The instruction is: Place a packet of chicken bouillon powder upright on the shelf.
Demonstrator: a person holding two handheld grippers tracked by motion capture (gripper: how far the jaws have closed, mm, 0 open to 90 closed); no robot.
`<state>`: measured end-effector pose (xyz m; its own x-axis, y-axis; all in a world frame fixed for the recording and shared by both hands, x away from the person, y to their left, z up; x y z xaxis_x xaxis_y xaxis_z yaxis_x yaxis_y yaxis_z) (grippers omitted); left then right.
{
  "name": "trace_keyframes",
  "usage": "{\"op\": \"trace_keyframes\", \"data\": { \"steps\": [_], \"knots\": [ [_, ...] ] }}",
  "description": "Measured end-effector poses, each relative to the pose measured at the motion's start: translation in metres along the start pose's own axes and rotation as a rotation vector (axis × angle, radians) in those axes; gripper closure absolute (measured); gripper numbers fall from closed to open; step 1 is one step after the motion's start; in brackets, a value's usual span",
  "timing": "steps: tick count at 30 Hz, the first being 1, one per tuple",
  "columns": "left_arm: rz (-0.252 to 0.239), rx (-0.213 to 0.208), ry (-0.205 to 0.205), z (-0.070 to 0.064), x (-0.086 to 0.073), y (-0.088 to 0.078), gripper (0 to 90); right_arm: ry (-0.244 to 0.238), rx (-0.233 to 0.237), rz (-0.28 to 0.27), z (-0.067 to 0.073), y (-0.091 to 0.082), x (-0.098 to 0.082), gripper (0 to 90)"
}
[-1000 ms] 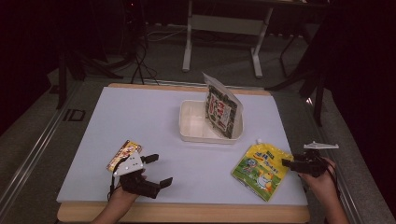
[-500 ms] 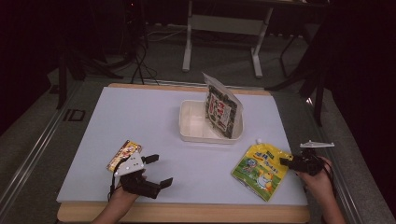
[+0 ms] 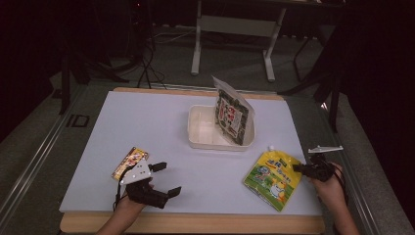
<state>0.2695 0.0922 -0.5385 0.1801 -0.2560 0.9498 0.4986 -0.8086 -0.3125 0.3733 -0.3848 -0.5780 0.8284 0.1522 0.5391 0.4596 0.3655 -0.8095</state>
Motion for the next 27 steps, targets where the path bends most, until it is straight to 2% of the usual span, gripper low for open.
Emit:
{"op": "trace_keyframes", "data": {
  "steps": [3,6,16,27],
  "knots": [
    [0.002,-0.001,0.002,0.0,0.0,0.0,1.3,-0.002,-0.012,-0.001,0.003,-0.001,0.001,89.9],
    [-0.001,0.0,-0.001,0.0,0.0,0.0,1.3,-0.026,-0.022,-0.02,0.008,-0.006,0.005,90.0],
    [-0.001,-0.002,-0.002,0.0,0.0,0.0,1.3,-0.082,-0.004,-0.115,0.028,-0.034,0.02,90.0],
    [-0.001,-0.003,-0.003,0.0,0.0,0.0,1.3,-0.18,0.035,-0.224,0.066,-0.069,0.035,90.0]
  ]
}}
Point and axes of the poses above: each handheld gripper's, and its own axes: y roughly forward along the jaws, x roughly out of its top, z roughly to its left, the point moved 7 cm from there along y, roughly forward along the jaws, and after that the axes turned 10 degrees about y, right-handed, at the moved point
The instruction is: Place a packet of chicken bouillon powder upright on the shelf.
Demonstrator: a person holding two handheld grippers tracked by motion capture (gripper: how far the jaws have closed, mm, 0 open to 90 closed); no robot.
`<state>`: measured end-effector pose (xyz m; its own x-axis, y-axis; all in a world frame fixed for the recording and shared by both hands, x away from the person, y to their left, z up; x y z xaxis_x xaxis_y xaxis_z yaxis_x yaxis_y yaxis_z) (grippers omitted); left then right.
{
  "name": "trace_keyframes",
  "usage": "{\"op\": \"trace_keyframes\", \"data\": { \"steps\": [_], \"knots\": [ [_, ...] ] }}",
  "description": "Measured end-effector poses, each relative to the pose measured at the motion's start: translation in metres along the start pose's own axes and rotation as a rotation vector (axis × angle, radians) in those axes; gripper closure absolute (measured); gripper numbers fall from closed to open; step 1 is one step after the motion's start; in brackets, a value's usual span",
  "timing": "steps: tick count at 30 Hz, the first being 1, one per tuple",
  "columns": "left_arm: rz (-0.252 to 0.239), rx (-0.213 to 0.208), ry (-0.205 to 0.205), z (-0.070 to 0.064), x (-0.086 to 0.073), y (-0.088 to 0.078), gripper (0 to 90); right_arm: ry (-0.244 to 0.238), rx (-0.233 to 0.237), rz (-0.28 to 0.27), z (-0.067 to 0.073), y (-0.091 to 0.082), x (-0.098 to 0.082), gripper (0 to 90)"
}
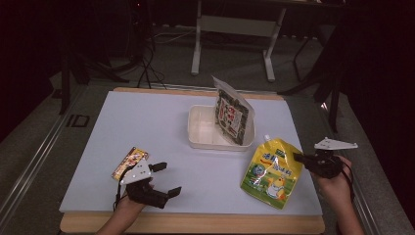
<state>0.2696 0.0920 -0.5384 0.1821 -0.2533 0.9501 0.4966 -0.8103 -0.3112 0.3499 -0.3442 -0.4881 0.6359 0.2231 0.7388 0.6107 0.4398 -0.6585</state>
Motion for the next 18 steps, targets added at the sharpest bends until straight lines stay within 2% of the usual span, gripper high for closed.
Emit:
{"op": "trace_keyframes", "data": {
  "steps": [8,11,18],
  "knots": [
    [-0.002,-0.003,0.003,-0.001,0.001,0.0,1.3,-0.075,0.057,-0.071,0.033,-0.021,0.013,90.0],
    [0.003,-0.003,0.012,-0.001,0.0,0.0,1.3,-0.099,0.073,-0.085,0.043,-0.027,0.015,90.0],
    [-0.011,-0.01,0.004,-0.002,0.002,0.0,1.3,-0.143,0.119,-0.11,0.066,-0.04,0.017,90.0]
  ]
}}
Point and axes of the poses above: each handheld gripper's, and its own axes: y roughly forward along the jaws, x roughly out of its top, z roughly to its left, the point moved 7 cm from there along y, roughly forward along the jaws, and after that the axes turned 10 degrees about y, right-handed, at the moved point
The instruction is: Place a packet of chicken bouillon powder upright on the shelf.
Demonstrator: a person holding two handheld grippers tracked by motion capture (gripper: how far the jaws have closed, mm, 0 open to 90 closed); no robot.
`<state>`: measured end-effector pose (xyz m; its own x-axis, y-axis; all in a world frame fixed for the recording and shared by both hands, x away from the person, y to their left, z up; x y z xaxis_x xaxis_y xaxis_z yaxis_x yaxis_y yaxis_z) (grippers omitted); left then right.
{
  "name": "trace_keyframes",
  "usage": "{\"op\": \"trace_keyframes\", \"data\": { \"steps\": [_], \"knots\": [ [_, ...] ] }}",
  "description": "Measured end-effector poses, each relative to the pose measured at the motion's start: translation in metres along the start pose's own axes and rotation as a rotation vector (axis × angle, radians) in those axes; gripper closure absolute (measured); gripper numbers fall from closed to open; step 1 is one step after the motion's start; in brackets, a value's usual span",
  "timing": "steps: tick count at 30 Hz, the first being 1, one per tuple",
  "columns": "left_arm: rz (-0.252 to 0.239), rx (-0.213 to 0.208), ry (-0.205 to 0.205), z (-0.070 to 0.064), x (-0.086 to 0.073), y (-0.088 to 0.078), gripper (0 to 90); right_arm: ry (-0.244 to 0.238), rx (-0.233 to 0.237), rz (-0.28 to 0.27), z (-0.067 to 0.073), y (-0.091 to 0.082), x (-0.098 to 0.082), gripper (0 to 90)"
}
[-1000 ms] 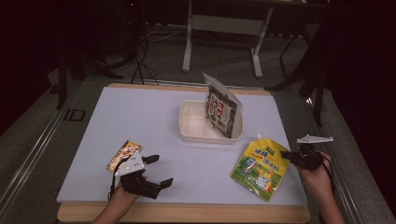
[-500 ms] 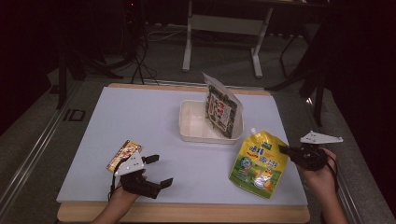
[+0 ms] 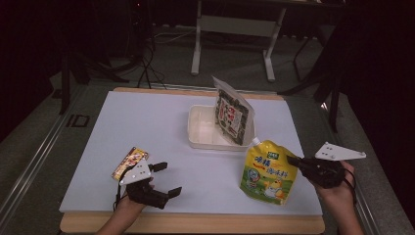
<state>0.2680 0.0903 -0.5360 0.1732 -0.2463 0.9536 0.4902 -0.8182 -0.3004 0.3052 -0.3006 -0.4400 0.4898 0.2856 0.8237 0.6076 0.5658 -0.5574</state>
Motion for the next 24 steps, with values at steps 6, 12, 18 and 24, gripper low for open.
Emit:
{"op": "trace_keyframes", "data": {
  "steps": [6,12,18,24],
  "knots": [
    [0.007,-0.01,0.008,-0.002,-0.001,0.002,1.3,-0.036,0.039,-0.01,0.014,-0.005,0.003,90.0],
    [0.01,-0.012,0.009,-0.002,-0.001,0.002,1.3,-0.065,0.088,-0.02,0.026,-0.006,0.011,90.0],
    [0.009,-0.017,0.029,-0.003,-0.001,0.003,1.3,-0.123,0.125,-0.014,0.039,-0.003,0.021,90.0],
    [-0.005,-0.015,0.072,-0.004,0.003,0.004,3.0,-0.155,0.15,-0.035,0.049,-0.002,0.035,90.0]
  ]
}}
Point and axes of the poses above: each handheld gripper's, and its own axes: y roughly forward along the jaws, x roughly out of its top, z roughly to its left, the point moved 7 cm from there along y, roughly forward along the jaws, and after that the axes turned 10 degrees about y, right-handed, at the moved point
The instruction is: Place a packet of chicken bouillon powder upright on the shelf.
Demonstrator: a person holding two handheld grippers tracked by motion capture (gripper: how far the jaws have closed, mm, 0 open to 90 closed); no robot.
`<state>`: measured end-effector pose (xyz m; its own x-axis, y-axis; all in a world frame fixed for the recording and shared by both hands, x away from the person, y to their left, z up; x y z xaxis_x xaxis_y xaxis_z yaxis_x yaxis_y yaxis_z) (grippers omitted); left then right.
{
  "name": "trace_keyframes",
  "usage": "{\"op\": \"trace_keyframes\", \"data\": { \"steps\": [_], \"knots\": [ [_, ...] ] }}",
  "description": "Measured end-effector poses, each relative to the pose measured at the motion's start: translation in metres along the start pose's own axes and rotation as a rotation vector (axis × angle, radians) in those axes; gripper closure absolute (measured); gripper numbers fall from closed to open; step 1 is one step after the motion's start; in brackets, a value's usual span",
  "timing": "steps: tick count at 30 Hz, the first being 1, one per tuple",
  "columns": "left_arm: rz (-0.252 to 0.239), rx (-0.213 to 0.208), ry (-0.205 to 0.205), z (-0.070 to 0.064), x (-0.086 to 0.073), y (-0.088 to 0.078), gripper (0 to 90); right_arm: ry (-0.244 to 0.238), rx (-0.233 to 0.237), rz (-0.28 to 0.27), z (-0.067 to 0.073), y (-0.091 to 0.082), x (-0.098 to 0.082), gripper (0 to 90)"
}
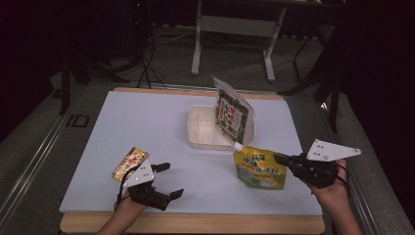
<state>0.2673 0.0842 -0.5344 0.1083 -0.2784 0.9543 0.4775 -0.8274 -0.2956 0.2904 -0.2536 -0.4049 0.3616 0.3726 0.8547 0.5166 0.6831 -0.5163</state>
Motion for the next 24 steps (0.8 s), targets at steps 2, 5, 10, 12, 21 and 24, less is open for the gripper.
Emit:
{"op": "trace_keyframes", "data": {
  "steps": [2,5,10,12,21,24],
  "knots": [
    [-0.008,-0.007,-0.011,0.0,0.004,0.001,3.0,-0.003,0.01,-0.006,0.003,0.002,0.006,90.0],
    [-0.013,-0.007,-0.03,0.0,0.011,0.002,3.0,-0.009,0.032,-0.013,0.01,0.006,0.014,90.0],
    [0.008,-0.055,-0.082,-0.002,0.022,0.004,3.5,-0.027,0.072,-0.017,0.025,0.012,0.026,90.0],
    [0.001,-0.075,-0.067,-0.004,0.028,0.005,4.1,-0.03,0.085,-0.023,0.031,0.014,0.031,90.0],
    [-0.005,-0.165,-0.031,-0.008,0.055,0.021,15.7,-0.068,0.132,-0.022,0.049,0.025,0.045,90.0],
    [0.0,-0.184,-0.014,-0.01,0.063,0.029,19.6,-0.082,0.146,-0.023,0.054,0.028,0.048,90.0]
  ]
}}
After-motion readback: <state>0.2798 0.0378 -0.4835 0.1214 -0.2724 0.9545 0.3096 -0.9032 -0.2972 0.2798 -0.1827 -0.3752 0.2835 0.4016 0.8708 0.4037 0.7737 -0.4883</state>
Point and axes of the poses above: each handheld gripper's, and its own axes: y roughly forward along the jaws, x roughly out of its top, z roughly to its left, the point moved 7 cm from there along y, roughly forward along the jaws, and after that the axes turned 10 degrees about y, right-handed, at the moved point
